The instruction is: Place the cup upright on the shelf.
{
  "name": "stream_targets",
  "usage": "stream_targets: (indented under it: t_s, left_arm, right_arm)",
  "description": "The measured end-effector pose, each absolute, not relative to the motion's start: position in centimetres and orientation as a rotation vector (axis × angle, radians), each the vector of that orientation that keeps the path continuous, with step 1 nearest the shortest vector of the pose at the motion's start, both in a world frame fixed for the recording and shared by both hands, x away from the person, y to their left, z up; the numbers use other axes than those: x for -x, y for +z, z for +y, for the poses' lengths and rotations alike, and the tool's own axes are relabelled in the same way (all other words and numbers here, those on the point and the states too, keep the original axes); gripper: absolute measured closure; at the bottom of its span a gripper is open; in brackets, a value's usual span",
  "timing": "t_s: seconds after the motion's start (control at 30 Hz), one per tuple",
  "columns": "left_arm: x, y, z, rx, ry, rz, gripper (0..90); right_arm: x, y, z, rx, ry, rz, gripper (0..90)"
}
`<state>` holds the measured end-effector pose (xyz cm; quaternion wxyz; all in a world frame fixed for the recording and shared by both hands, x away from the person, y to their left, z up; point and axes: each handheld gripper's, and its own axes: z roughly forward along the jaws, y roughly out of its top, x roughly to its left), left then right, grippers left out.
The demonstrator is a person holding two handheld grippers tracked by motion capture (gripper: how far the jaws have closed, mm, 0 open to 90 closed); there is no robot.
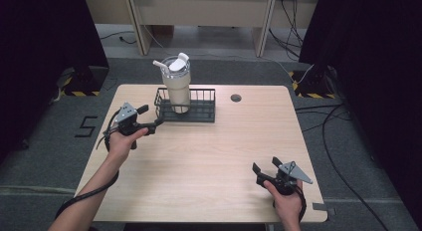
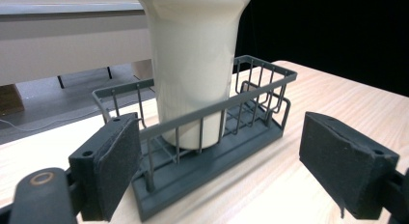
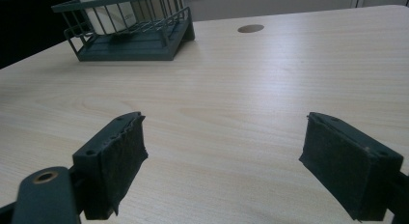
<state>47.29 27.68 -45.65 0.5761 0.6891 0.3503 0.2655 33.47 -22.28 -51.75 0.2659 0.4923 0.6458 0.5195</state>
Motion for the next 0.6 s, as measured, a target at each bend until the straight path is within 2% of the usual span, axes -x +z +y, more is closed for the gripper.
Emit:
stream_targets:
  t_s: [0.6]
  left_arm:
    - [-43.7,-47.9,30.2,-1.613,0.626,0.845,14.3]
  right_arm:
    - [-33.5,-51.8,-22.2,-1.327,1.399,1.741,15.4]
